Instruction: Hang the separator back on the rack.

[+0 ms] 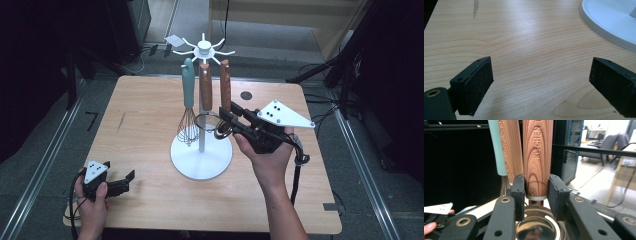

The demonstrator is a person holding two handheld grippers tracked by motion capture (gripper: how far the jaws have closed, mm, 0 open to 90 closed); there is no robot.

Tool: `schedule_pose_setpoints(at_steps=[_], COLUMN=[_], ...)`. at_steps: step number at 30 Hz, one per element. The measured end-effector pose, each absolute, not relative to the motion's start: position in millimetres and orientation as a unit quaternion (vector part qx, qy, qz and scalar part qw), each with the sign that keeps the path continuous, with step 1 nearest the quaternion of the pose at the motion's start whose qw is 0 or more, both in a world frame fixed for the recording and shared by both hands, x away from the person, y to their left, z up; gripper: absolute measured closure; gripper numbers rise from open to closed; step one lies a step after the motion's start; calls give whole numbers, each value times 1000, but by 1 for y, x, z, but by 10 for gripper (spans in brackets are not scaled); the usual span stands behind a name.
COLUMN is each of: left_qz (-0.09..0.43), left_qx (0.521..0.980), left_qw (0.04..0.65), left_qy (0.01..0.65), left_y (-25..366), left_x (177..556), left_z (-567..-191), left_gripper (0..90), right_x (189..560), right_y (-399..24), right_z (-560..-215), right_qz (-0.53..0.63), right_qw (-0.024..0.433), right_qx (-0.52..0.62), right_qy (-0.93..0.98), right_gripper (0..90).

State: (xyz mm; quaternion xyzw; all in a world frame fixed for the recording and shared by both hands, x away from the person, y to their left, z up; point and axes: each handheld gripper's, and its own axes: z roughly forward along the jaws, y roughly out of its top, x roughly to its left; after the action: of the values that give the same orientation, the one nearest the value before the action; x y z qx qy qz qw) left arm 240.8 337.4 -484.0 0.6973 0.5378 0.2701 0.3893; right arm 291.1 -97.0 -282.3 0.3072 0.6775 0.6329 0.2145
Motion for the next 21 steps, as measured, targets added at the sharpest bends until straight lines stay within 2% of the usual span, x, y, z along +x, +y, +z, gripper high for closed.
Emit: schedule_pose_setpoints(at_steps=[2,14,21], left_qz=[270,268,270], left_qx=[697,699,697], left_qw=[389,388,384], left_qy=[538,538,543], left_y=[337,337,336], left_x=[241,242,244], left_z=[-484,-484,-484], left_gripper=[54,54,54], right_x=[291,289,287], right_y=[-97,-100,-102], right_z=[-283,-296,-312], right_qz=[633,625,614], right_qw=[215,236,233], right_qx=[305,311,320], right_qy=[678,676,683], right_gripper=[620,462,245])
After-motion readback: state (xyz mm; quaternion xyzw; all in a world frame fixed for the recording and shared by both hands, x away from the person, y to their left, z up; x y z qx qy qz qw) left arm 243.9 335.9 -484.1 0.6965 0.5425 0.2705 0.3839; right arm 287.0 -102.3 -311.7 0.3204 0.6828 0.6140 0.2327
